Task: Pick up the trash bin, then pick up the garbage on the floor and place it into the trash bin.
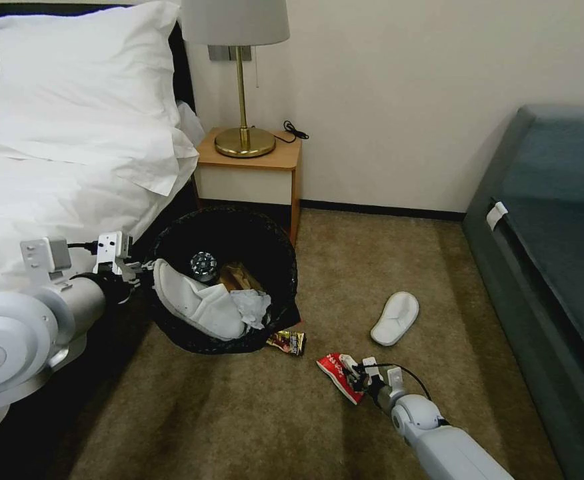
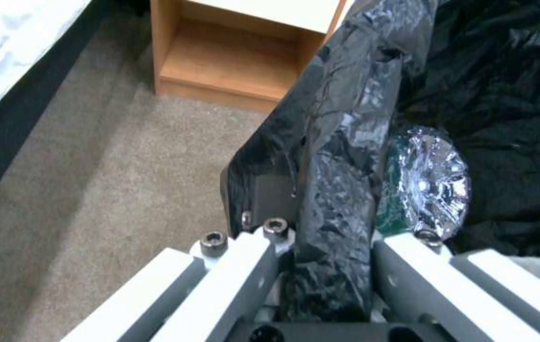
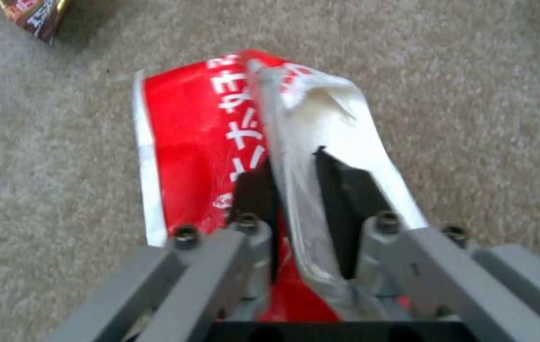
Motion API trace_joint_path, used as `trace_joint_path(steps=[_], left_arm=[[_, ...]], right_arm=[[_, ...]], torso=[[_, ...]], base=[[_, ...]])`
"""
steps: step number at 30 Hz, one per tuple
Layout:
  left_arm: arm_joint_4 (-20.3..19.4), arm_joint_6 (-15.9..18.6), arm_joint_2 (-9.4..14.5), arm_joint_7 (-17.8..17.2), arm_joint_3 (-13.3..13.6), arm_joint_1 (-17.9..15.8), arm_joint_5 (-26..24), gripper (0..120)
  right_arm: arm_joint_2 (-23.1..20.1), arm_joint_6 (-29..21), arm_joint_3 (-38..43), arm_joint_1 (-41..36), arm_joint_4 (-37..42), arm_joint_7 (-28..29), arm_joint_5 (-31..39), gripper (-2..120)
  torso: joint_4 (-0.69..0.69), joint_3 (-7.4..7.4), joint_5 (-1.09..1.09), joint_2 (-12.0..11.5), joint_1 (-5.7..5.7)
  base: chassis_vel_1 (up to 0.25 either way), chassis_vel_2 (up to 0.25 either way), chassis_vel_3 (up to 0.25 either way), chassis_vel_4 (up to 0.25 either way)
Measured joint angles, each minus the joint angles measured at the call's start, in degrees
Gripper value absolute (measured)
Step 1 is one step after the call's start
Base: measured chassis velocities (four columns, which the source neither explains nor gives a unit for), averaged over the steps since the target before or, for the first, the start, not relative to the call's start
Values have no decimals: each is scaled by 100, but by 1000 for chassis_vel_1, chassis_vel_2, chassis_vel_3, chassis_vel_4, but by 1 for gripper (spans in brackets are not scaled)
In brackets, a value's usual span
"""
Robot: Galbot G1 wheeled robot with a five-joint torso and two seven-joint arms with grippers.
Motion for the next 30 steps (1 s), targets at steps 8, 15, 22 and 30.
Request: trace_joint_path(steps=[8,15,22,30], left_arm=[[12,0,-34,8,23,-5,30,1],[15,0,-46,4,43,-6,38,1],[-20,0,-41,-31,39,18,26,1],[-60,0,-30,-71,97,92,34,1]], right_arm=[[-37,69,26,53,40,39,14,0],[-383,185,281,-34,779,14,78,0],[-890,78,604,-193,2052,331,403,0],[-1370,-311,1026,59,3949,580,1206,0]], torso=[[0,0,1,0,0],[0,0,0,0,0],[0,0,0,0,0],[0,0,-1,0,0]], base=[[0,0,0,0],[0,0,0,0],[0,0,0,0],[0,0,0,0]])
